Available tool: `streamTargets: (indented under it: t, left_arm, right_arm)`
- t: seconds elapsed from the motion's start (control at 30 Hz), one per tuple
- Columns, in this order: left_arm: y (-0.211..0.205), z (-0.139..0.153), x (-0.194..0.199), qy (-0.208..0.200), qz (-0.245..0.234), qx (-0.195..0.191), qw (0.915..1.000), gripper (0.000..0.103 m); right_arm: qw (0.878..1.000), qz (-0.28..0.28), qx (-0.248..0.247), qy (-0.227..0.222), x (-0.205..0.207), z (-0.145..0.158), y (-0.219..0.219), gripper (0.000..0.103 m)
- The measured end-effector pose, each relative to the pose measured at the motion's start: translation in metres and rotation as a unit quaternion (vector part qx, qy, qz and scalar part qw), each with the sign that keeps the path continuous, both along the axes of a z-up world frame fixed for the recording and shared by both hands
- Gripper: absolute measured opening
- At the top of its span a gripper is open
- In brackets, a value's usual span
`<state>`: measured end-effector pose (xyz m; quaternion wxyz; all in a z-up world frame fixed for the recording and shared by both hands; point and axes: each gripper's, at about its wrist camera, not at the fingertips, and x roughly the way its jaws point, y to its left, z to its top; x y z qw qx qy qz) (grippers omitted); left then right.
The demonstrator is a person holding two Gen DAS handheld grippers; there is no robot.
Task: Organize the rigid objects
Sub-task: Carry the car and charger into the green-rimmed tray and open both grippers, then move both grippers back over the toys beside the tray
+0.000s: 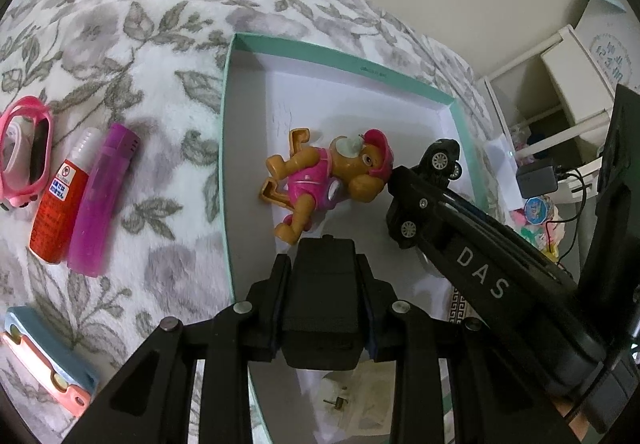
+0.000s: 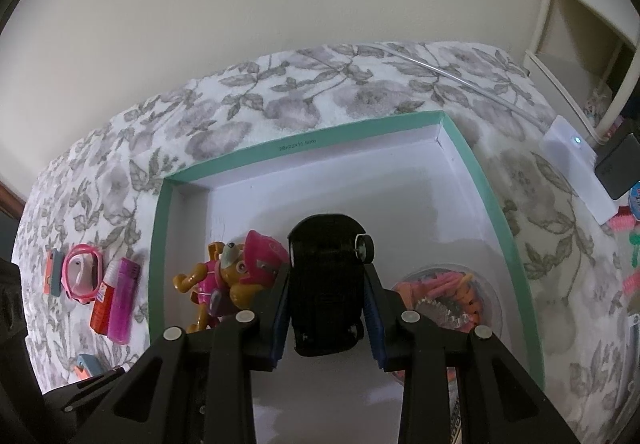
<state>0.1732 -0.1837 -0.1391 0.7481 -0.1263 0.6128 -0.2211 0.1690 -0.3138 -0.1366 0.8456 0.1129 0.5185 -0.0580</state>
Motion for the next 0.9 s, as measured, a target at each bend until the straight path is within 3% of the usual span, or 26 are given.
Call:
streamTargets:
  t: [0.2,0.47,0.9]
  left_arm:
    - [-0.004,0.002,0.0,0.002,-0.007,0.006,1.0,0.041]
    - [-0.006,0.012,0.001,-0.003,-0.01,0.013,0.9999,0.045]
    - [0.023,0.057,0.009,-0.051,0.023,0.013,0.9983,0.049]
  right_arm:
    - [1.0,0.0,0.004,0.004,0.0,0.001,0.0,0.046]
    - [1.0,0.0,-0.005,0.0,-0.001,0.01,0.002,0.047]
    - [0.996,-0.004,-0.039,-0.076,-0.012,0.073,0.01,0.046]
